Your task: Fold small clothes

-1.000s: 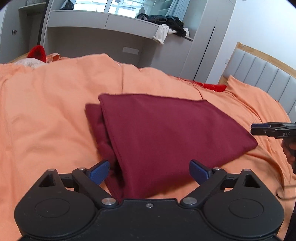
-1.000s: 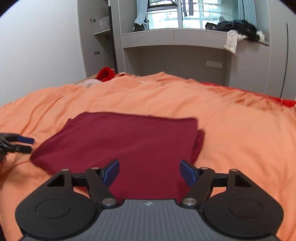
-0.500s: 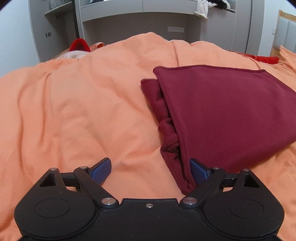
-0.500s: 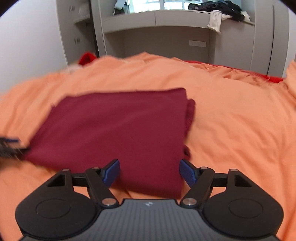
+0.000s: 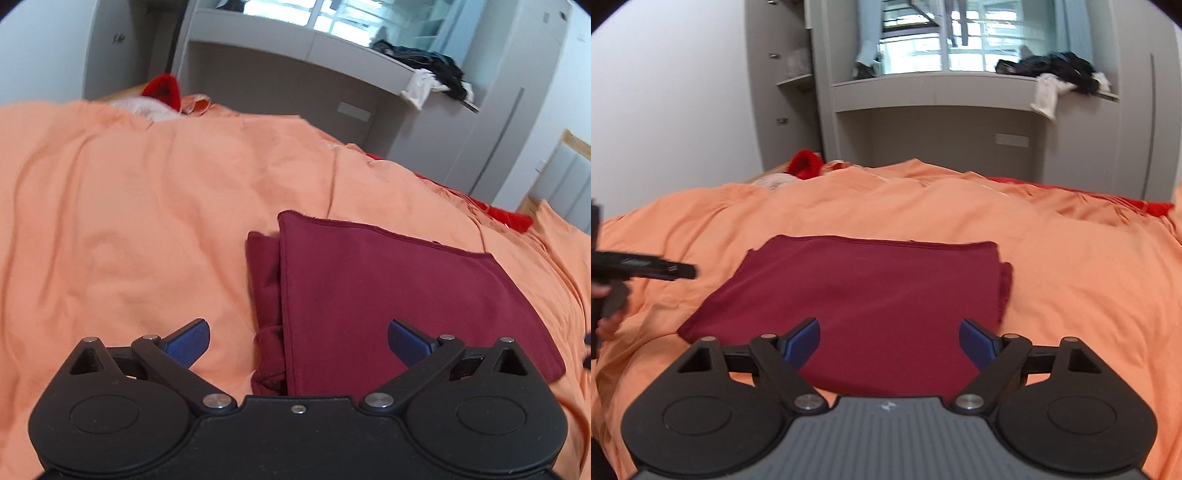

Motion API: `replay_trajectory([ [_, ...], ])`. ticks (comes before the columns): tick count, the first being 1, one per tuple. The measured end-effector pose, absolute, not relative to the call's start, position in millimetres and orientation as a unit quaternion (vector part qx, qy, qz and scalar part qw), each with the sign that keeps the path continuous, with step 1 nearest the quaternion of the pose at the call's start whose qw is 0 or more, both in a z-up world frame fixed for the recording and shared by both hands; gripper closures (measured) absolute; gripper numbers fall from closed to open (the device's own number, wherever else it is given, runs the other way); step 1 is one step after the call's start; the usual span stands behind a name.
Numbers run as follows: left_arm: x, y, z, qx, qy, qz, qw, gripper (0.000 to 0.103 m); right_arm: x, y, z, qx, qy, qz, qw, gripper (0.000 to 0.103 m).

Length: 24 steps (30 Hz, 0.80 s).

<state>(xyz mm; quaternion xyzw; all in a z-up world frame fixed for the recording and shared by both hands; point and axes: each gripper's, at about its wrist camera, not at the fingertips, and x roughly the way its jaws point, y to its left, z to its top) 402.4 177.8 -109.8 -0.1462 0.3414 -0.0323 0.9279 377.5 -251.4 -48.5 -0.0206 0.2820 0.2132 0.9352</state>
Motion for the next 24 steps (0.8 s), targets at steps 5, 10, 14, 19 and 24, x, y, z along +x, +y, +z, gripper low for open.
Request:
replay_trajectory([
  [5, 418, 181, -127, -0.165, 0.356, -0.028, 0.919, 0.001, 382, -247, -51, -0.016, 0.291, 0.216, 0.932, 0.017],
  [10, 429, 187, -141, -0.181, 0.374, -0.031, 0.909, 0.001, 388, -248, -55, 0.003, 0.296, 0.217, 0.93, 0.017],
  [14, 445, 210, -162, -0.283, 0.38, -0.079, 0.877, 0.001, 388, -245, -58, -0.003, 0.295, 0.217, 0.931, 0.017],
  [19, 468, 234, -184, -0.392, 0.374, -0.157, 0.826, 0.001, 387, -241, -60, -0.01, 0.295, 0.221, 0.929, 0.017],
  [24, 484, 225, -192, -0.381, 0.381, -0.164, 0.827, 0.026, 387, -237, -62, -0.021, 0.292, 0.233, 0.927, 0.017],
])
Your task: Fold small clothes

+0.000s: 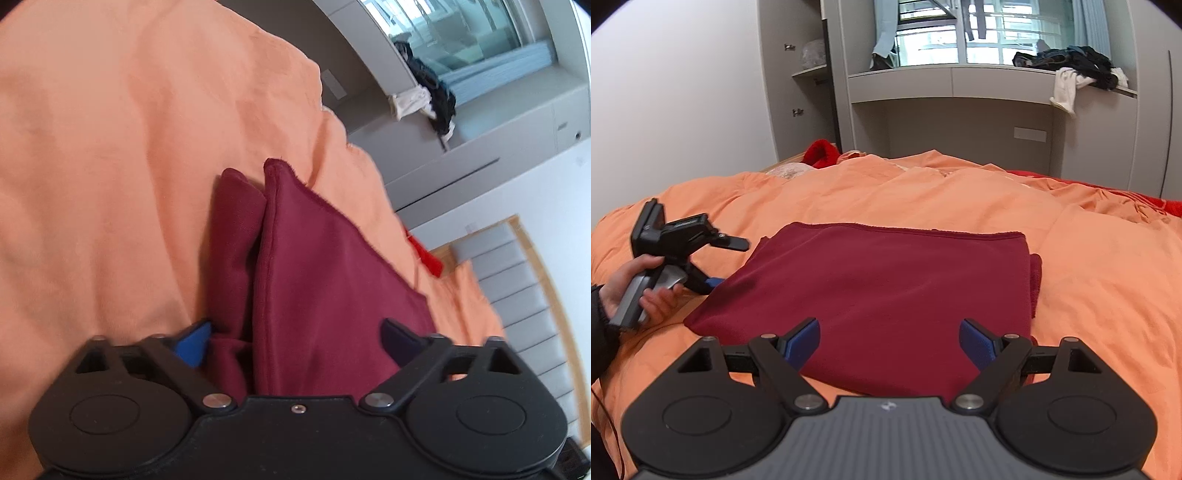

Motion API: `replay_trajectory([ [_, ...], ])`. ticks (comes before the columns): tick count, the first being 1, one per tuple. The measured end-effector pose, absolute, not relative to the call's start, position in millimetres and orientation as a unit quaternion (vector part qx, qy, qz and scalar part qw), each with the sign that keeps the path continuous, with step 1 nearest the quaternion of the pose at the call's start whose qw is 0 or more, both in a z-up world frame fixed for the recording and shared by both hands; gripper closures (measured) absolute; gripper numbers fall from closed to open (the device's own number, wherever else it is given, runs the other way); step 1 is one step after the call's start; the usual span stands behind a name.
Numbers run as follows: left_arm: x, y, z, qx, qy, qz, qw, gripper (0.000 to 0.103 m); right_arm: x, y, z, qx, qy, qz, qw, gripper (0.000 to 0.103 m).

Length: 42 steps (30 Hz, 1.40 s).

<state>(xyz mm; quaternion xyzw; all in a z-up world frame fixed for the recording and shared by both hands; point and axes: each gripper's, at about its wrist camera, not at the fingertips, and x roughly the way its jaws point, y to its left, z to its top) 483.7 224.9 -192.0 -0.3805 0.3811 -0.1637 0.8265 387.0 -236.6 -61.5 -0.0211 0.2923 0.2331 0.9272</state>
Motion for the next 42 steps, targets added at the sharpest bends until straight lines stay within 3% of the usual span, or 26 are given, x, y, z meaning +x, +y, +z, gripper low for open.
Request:
replay_trajectory([
  [1, 485, 222, -192, -0.37, 0.383, -0.168, 0.829, 0.063, 387, -236, -62, -0.022, 0.292, 0.235, 0.927, 0.017],
  [2, 486, 220, -194, -0.367, 0.387, -0.177, 0.827, 0.083, 388, -235, -62, -0.02, 0.292, 0.238, 0.926, 0.017],
  [6, 483, 219, -185, -0.348, 0.374, -0.187, 0.839, 0.085, 395, -225, -58, -0.008, 0.286, 0.258, 0.923, 0.021],
  [9, 478, 223, -169, -0.385, 0.338, -0.219, 0.83, 0.086, 421, -209, -53, -0.014, 0.296, 0.269, 0.916, 0.036],
  [11, 475, 220, -154, -0.384, 0.32, -0.229, 0.835, 0.086, 454, -193, -54, -0.017, 0.322, 0.268, 0.908, 0.072],
  [13, 473, 213, -141, -0.373, 0.314, -0.226, 0.843, 0.086, 495, -176, -61, -0.005, 0.355, 0.269, 0.895, 0.093],
  [14, 472, 210, -137, -0.371, 0.312, -0.226, 0.845, 0.086, 514, -168, -66, -0.005, 0.364, 0.269, 0.892, 0.096],
  [19, 471, 197, -126, -0.348, 0.312, -0.226, 0.855, 0.086, 586, -136, -95, -0.011, 0.419, 0.242, 0.875, 0.1],
  [25, 468, 192, -118, -0.326, 0.32, -0.212, 0.864, 0.086, 588, -137, -104, -0.013, 0.43, 0.249, 0.868, 0.1],
  [34, 478, 133, -56, -0.217, 0.342, -0.219, 0.888, 0.086, 445, -202, -49, -0.049, 0.338, 0.28, 0.897, 0.1],
  [42, 512, 4, -10, -0.073, 0.396, -0.207, 0.892, 0.086, 340, -272, -45, -0.025, 0.31, 0.261, 0.914, 0.099],
])
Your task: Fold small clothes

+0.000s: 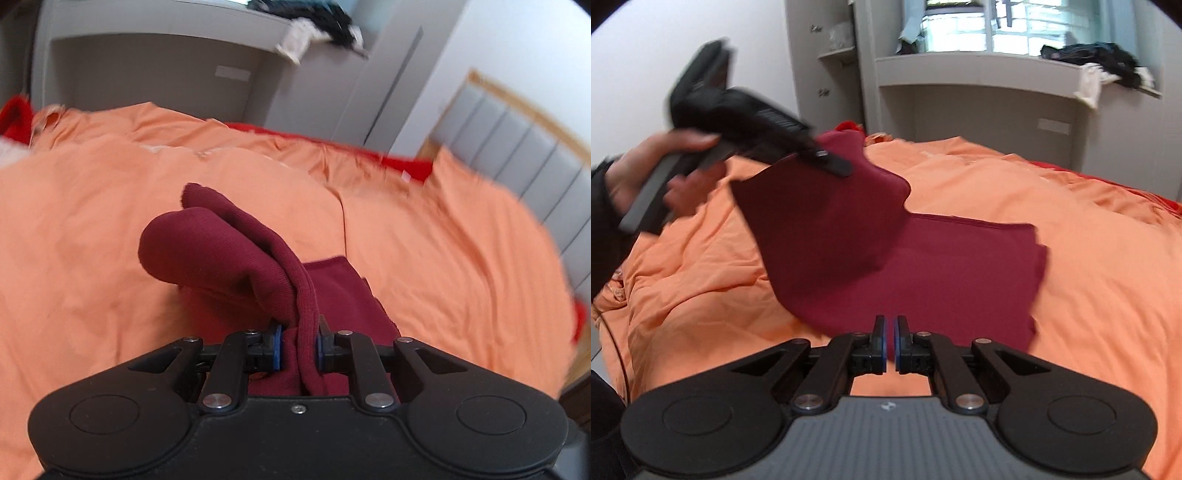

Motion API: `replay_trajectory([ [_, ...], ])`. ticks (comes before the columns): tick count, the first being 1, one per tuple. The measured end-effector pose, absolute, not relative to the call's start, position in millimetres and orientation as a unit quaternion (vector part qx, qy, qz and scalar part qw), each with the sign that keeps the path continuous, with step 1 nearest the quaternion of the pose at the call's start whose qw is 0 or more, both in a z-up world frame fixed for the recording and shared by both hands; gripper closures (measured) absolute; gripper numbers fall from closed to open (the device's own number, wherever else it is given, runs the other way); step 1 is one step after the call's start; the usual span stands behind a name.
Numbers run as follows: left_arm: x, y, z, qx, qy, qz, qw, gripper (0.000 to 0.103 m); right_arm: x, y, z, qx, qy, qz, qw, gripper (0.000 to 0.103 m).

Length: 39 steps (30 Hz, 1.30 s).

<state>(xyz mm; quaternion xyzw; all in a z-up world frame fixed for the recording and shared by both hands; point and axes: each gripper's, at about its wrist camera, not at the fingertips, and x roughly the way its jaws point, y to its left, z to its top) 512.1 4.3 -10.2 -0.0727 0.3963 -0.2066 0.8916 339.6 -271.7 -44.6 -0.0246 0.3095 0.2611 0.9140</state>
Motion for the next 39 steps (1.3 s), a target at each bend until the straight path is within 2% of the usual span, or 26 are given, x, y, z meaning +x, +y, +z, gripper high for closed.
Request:
replay_trajectory([
  [4, 529, -85, -15, 0.016, 0.427, -0.196, 0.883, 0.086, 324, -310, -37, -0.002, 0.294, 0.262, 0.919, 0.099],
  [8, 535, -151, -52, 0.058, 0.455, -0.178, 0.871, 0.086, 315, -353, -31, 0.033, 0.281, 0.257, 0.924, 0.099],
  [11, 532, -183, -79, 0.091, 0.466, -0.167, 0.864, 0.081, 310, -380, -34, 0.054, 0.285, 0.251, 0.924, 0.099],
  [14, 525, -192, -88, 0.098, 0.464, -0.18, 0.862, 0.063, 305, -402, -35, 0.06, 0.29, 0.239, 0.925, 0.099],
  [15, 521, -193, -84, 0.093, 0.455, -0.188, 0.866, 0.049, 304, -408, -36, 0.065, 0.291, 0.235, 0.925, 0.099],
  [16, 516, -194, -76, 0.08, 0.447, -0.2, 0.868, 0.04, 305, -414, -38, 0.071, 0.292, 0.231, 0.925, 0.099],
  [17, 510, -192, -67, 0.061, 0.439, -0.214, 0.871, 0.04, 307, -417, -39, 0.078, 0.295, 0.225, 0.925, 0.099],
  [20, 496, -190, -25, 0.012, 0.405, -0.256, 0.878, 0.035, 314, -424, -45, 0.094, 0.306, 0.213, 0.923, 0.09],
  [22, 479, -179, 13, -0.002, 0.361, -0.273, 0.892, 0.018, 315, -425, -47, 0.096, 0.307, 0.216, 0.922, 0.089],
  [24, 459, -161, 43, -0.01, 0.321, -0.279, 0.905, 0.006, 313, -419, -45, 0.087, 0.296, 0.234, 0.922, 0.087],
  [25, 447, -146, 54, -0.017, 0.3, -0.281, 0.911, 0.003, 313, -415, -43, 0.078, 0.286, 0.248, 0.922, 0.078],
  [26, 437, -132, 61, -0.018, 0.288, -0.28, 0.916, 0.002, 315, -409, -41, 0.072, 0.275, 0.262, 0.922, 0.064],
  [28, 418, -102, 61, -0.009, 0.272, -0.254, 0.928, 0.001, 322, -393, -34, 0.058, 0.254, 0.287, 0.922, 0.052],
  [33, 381, -31, 12, -0.004, 0.275, -0.179, 0.945, 0.002, 374, -358, -30, 0.05, 0.282, 0.316, 0.904, 0.052],
  [34, 376, -16, 0, -0.017, 0.275, -0.162, 0.948, 0.002, 388, -353, -32, 0.057, 0.299, 0.316, 0.899, 0.055],
  [36, 373, 15, -16, -0.06, 0.284, -0.145, 0.946, 0.002, 412, -348, -39, 0.082, 0.336, 0.315, 0.884, 0.065],
  [38, 371, 41, -32, -0.103, 0.298, -0.146, 0.938, 0.002, 426, -345, -45, 0.109, 0.362, 0.338, 0.862, 0.093],
  [39, 372, 47, -40, -0.114, 0.305, -0.145, 0.934, 0.002, 428, -344, -48, 0.109, 0.371, 0.34, 0.857, 0.096],
])
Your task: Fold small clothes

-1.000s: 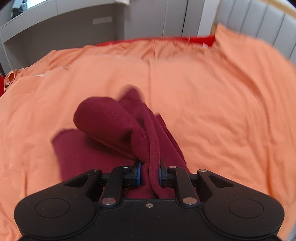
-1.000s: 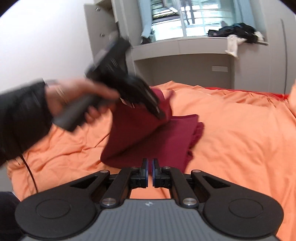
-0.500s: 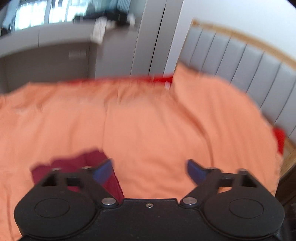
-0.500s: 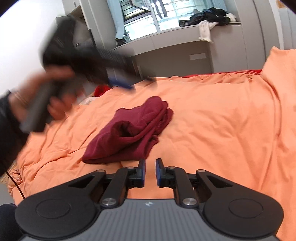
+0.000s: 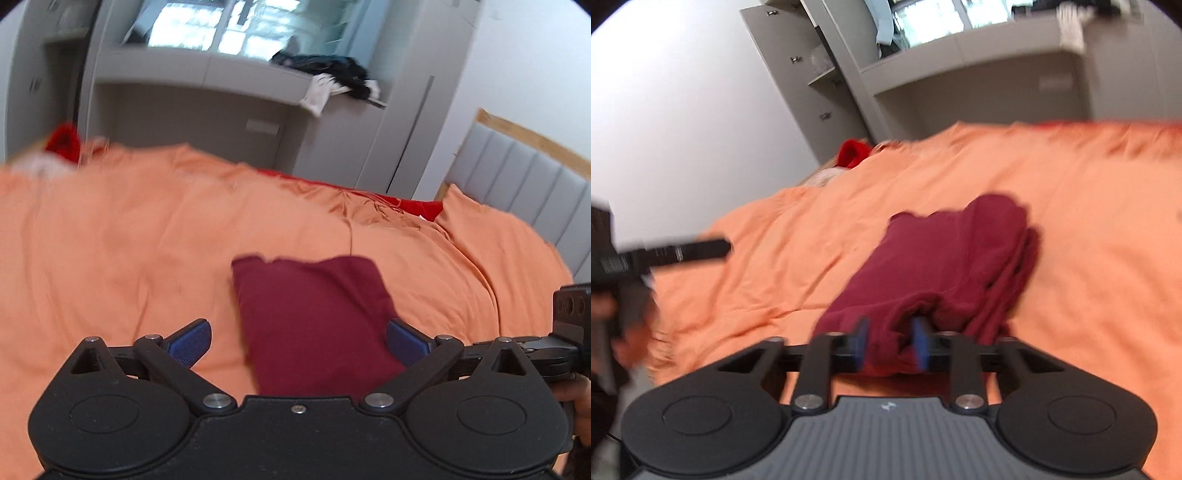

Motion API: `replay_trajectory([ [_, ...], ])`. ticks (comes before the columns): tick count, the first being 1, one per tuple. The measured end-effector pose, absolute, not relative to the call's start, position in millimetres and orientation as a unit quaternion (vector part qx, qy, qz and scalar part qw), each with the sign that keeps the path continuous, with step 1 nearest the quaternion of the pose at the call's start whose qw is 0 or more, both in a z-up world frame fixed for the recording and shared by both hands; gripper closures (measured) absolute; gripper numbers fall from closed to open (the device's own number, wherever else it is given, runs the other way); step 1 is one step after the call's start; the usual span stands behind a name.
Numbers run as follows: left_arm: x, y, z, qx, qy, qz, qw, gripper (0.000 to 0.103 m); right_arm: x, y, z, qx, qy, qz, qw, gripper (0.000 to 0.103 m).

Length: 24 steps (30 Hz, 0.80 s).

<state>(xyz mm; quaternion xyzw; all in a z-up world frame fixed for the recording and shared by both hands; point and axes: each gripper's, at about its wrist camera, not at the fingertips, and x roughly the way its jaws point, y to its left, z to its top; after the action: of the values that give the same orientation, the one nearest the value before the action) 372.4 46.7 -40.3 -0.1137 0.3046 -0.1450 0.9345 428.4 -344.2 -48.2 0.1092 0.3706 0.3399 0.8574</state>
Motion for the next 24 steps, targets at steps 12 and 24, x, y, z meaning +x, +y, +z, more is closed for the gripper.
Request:
replay_trajectory([
  [12, 420, 13, -131, -0.093, 0.363, -0.165, 0.912, 0.008, 423, -411, -105, 0.242, 0.385, 0.342, 0.822, 0.076],
  [24, 416, 37, -129, -0.106, 0.334, -0.146, 0.925, 0.005, 608, -386, -73, 0.171, 0.413, 0.262, 0.855, 0.06],
])
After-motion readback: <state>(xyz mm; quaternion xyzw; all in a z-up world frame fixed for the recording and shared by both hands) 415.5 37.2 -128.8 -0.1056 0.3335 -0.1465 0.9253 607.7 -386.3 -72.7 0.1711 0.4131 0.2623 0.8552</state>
